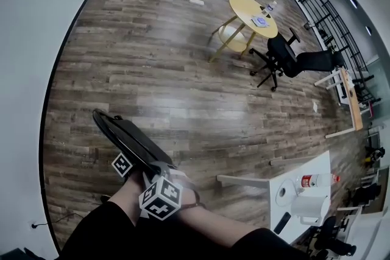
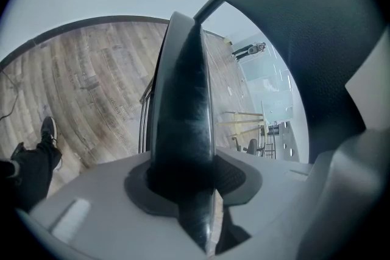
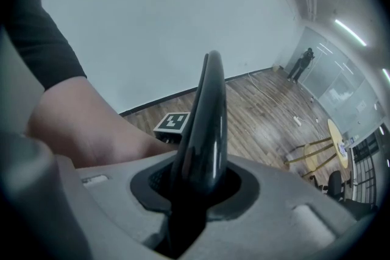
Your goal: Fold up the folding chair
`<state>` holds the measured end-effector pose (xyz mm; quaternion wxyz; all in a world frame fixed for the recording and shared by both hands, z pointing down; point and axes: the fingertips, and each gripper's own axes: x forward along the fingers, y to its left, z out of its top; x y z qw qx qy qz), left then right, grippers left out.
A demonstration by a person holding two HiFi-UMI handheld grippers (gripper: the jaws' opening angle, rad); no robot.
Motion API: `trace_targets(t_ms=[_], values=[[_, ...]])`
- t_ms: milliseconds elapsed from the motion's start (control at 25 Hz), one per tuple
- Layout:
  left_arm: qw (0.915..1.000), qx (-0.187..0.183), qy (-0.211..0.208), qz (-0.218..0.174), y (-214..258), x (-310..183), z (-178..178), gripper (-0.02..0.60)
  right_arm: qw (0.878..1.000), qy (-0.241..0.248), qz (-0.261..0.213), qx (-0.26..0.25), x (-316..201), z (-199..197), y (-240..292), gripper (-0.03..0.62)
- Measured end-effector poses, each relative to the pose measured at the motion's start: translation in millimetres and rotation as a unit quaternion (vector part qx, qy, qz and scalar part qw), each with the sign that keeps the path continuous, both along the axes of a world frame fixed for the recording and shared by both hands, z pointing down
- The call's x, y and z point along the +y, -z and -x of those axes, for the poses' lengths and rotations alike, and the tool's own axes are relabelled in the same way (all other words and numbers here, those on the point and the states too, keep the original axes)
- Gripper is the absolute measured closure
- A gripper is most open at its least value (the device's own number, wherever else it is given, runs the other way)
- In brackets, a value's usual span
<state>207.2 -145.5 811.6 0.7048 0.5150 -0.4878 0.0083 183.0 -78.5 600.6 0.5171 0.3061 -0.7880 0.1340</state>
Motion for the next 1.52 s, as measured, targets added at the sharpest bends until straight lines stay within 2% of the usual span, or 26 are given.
trace_targets(t_ms=[80, 240, 440, 600, 800, 960, 1120, 1320, 1400, 1520], values=[[0.9999, 0.010, 0.000, -0.006, 2.3, -0.5, -1.8, 0.450, 1.000, 0.003, -0.001, 0.001, -1.1, -2.1, 0.2, 0.511], [0.9990, 0.034, -0.013, -0.026, 6.3, -6.0, -7.4, 0.376, 1.000, 0.002, -0.005, 0.007, -9.1, -9.3, 1.1, 0.511], [0.9961, 0.054, -0.031, -0.062, 21.4, -14.9, -6.1, 0.354, 1.000, 0.001, -0.003, 0.002, -16.2, -15.2, 2.7, 0.511], [0.9965, 0.017, -0.048, -0.067, 11.3, -11.4, 13.7, 0.333, 1.000, 0.002, -0.004, 0.000, -20.1, -17.6, 1.7, 0.511], [0.9953, 0.000, -0.069, -0.067, 14.7, 1.1, 34.9, 0.304, 1.000, 0.006, -0.002, -0.001, -26.2, -22.4, -1.0, 0.510], [0.9883, -0.029, -0.111, -0.101, 45.2, 0.1, 61.4, 0.304, 1.000, 0.012, -0.004, -0.001, -35.5, -22.4, -7.7, 0.507], [0.9757, -0.074, -0.149, -0.143, 97.6, 2.3, 93.0, 0.304, 1.000, 0.027, -0.005, -0.009, -34.6, -15.1, -7.6, 0.503], [0.9501, -0.159, -0.182, -0.198, 148.2, -6.7, 125.5, 0.303, 0.999, 0.043, -0.009, -0.009, -36.2, -6.6, -9.3, 0.493], [0.9344, -0.195, -0.204, -0.217, 162.0, -6.4, 133.6, 0.299, 0.999, 0.050, -0.007, -0.009, -33.8, -3.7, -9.9, 0.486], [0.9012, -0.251, -0.253, -0.247, 180.4, -3.8, 144.3, 0.293, 0.998, 0.057, -0.004, -0.011, -27.9, 0.2, -10.5, 0.475]])
